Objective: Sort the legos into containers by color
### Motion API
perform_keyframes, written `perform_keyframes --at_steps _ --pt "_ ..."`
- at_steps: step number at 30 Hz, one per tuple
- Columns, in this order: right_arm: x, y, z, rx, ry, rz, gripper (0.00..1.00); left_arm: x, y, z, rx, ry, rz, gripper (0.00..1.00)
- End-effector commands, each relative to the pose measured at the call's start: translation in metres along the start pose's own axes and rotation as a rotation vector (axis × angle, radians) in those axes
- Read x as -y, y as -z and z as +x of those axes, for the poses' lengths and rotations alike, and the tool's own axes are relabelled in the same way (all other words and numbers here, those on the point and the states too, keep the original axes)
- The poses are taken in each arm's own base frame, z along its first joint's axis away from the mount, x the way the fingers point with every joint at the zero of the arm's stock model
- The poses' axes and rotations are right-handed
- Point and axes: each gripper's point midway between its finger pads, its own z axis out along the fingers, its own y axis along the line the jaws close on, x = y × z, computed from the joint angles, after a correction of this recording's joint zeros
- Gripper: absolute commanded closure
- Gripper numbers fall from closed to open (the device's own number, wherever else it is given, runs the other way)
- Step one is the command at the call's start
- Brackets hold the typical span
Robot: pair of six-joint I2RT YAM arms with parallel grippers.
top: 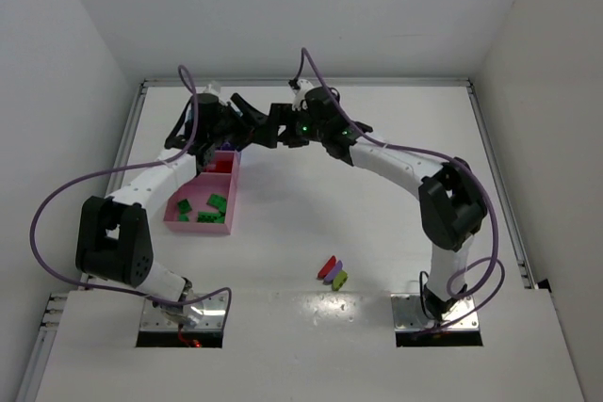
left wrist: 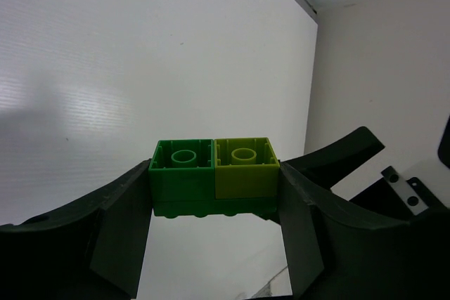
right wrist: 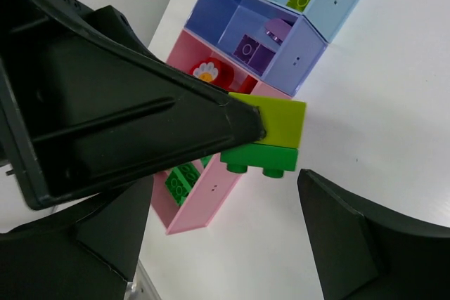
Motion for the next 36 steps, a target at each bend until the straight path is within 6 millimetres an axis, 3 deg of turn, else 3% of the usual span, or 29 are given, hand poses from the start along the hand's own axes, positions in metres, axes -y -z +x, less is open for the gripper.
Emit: perform_keyframes --at_steps 1,9,16,24,31,36 --pt "-0.014 -0.008 -0.018 0.057 0.038 -0.005 0.17 0.035 0.003 -0.009 0.012 0.022 0.112 1.00" --pt "-0.004 -0.015 -0.031 0.097 0.066 0.057 0.32 0.035 0.008 -0.004 -0.003 0.039 0.124 1.00" --pt "0.010 -0.016 -0.031 0.096 0.088 0.096 0.33 0.038 0.013 -0.001 -0.009 0.031 0.149 1.00" --pt "0.004 -0.008 -0.062 0.160 0.107 0.089 0.35 0.038 0.017 0.005 -0.021 0.046 0.166 1.00" --pt "-0.002 -0.007 -0.070 0.177 0.112 0.079 0.37 0.038 0.017 0.007 -0.026 0.068 0.180 1.00" --pt "0.005 -0.005 -0.083 0.208 0.110 0.092 0.38 0.034 0.016 0.014 -0.050 0.102 0.186 1.00"
